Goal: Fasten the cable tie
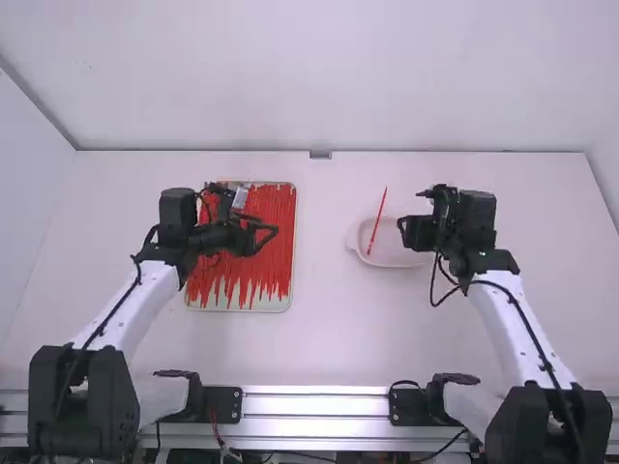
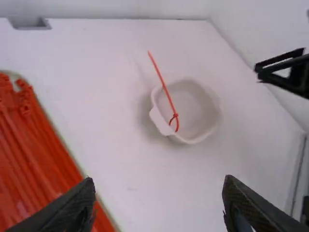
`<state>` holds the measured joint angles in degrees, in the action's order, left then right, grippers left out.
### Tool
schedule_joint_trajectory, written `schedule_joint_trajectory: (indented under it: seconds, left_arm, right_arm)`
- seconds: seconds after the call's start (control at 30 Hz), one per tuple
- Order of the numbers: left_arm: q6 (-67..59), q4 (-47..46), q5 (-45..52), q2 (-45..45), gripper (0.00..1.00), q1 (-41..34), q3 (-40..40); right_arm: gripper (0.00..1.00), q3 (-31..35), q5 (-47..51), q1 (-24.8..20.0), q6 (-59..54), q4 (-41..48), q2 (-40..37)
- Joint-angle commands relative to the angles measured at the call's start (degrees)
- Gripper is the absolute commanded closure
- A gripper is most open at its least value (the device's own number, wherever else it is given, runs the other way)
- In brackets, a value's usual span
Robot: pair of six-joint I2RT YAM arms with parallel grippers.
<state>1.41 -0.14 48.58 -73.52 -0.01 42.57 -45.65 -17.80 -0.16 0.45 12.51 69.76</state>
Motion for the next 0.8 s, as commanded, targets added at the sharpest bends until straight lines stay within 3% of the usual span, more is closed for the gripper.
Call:
schedule_joint_trajectory:
  seconds: [0.0, 0.27, 0.77]
  left_arm:
    - [-1.41, 0.14, -4.28, 3.65, 0.35, 0.01, -2.78]
    - [-1.41, 0.14, -14.51, 13.87, 0.53, 0.01, -13.00]
    - [-1.41, 0.14, -32.90, 32.26, 0.85, 0.01, -31.39]
  right_arm:
    - [0.36, 2.93, 5.15, 0.16, -0.45, -1.96, -3.52]
    - [0.54, 13.50, 15.73, 0.16, -0.45, -12.51, -14.09]
    - [0.86, 31.72, 17.80, 0.16, -0.45, -12.51, -32.31]
